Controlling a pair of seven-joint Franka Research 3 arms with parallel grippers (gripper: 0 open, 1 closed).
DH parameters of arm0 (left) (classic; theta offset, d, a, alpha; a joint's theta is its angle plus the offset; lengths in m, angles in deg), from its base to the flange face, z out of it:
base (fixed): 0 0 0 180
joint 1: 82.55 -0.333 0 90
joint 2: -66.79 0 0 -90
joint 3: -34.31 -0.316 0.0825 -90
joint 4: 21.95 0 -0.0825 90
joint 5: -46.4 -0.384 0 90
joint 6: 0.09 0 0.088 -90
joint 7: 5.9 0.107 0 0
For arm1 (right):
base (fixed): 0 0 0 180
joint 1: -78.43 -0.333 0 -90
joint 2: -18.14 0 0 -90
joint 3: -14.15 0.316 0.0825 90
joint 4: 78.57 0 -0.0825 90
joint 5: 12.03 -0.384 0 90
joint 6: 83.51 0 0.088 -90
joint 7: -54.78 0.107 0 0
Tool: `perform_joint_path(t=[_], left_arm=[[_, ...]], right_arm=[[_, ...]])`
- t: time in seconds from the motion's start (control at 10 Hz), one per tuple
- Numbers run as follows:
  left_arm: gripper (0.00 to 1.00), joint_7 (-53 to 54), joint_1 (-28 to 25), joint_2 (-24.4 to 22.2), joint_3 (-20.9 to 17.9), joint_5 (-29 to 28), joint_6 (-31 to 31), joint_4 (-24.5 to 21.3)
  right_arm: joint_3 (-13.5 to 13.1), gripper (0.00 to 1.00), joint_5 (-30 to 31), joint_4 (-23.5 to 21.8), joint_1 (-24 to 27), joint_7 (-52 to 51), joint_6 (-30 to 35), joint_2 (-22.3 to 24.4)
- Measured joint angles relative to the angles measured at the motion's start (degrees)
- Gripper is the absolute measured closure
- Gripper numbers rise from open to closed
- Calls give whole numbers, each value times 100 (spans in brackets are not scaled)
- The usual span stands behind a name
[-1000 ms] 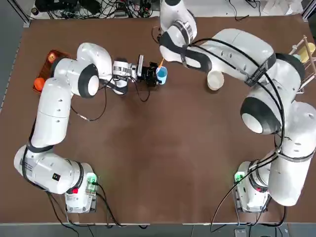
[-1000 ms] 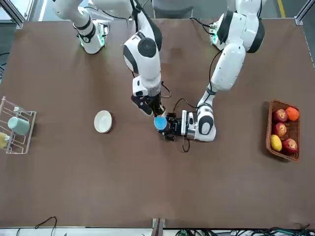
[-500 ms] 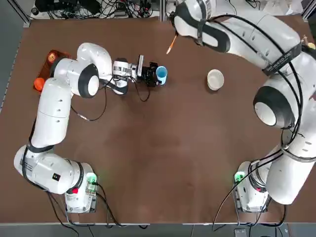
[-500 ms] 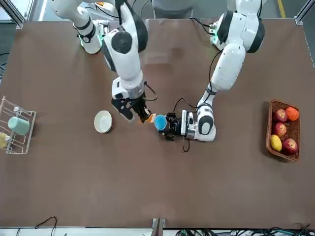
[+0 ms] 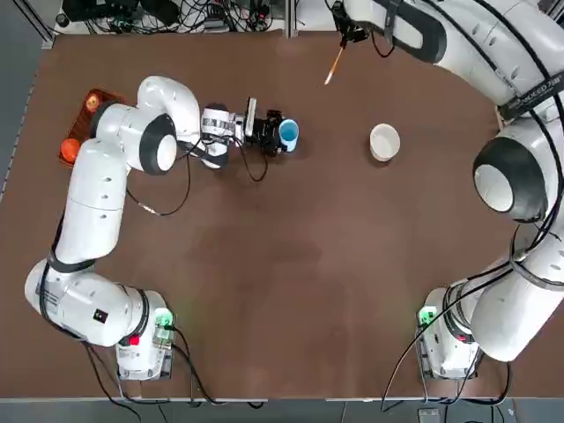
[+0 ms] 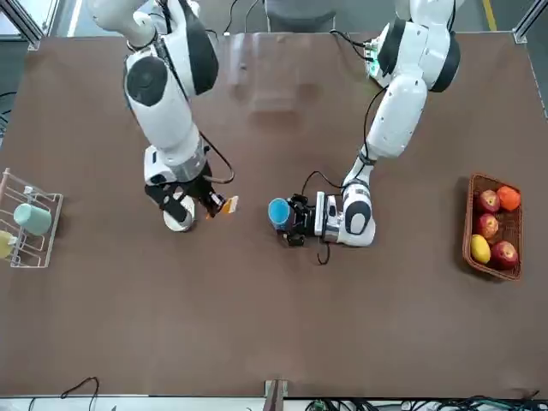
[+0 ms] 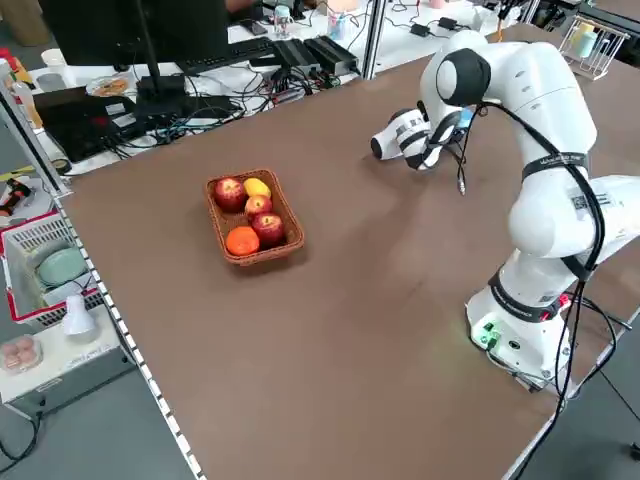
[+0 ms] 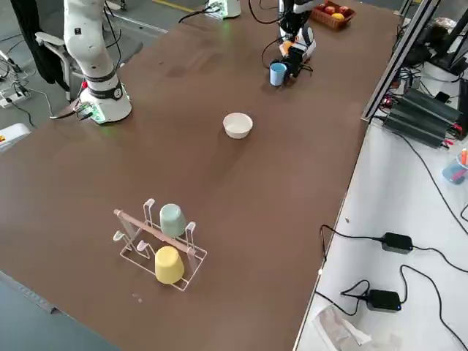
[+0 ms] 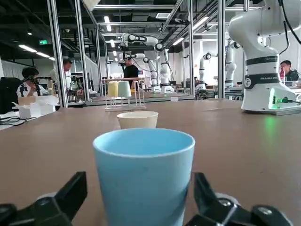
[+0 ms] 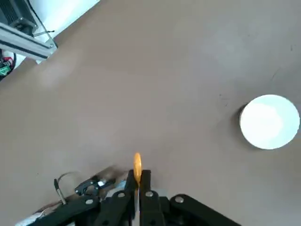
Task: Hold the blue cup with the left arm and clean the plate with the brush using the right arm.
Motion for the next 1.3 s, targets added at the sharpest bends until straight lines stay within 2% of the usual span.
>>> perform_joint_path(t=[0.6, 1.0, 1.3], left_arm=[[0, 0, -2, -27, -28, 0, 0, -7], [0, 0, -11, -58, -58, -5, 29, -75], [0, 0, -53, -111, -63, -29, 46, -163]], right_arm=[[-8, 95, -443, -574, 840, -1743, 15, 276], [-9, 95, -482, -943, 1091, -2337, -7, 374], [-8, 95, -486, -1411, 1182, -2746, -421, 485]])
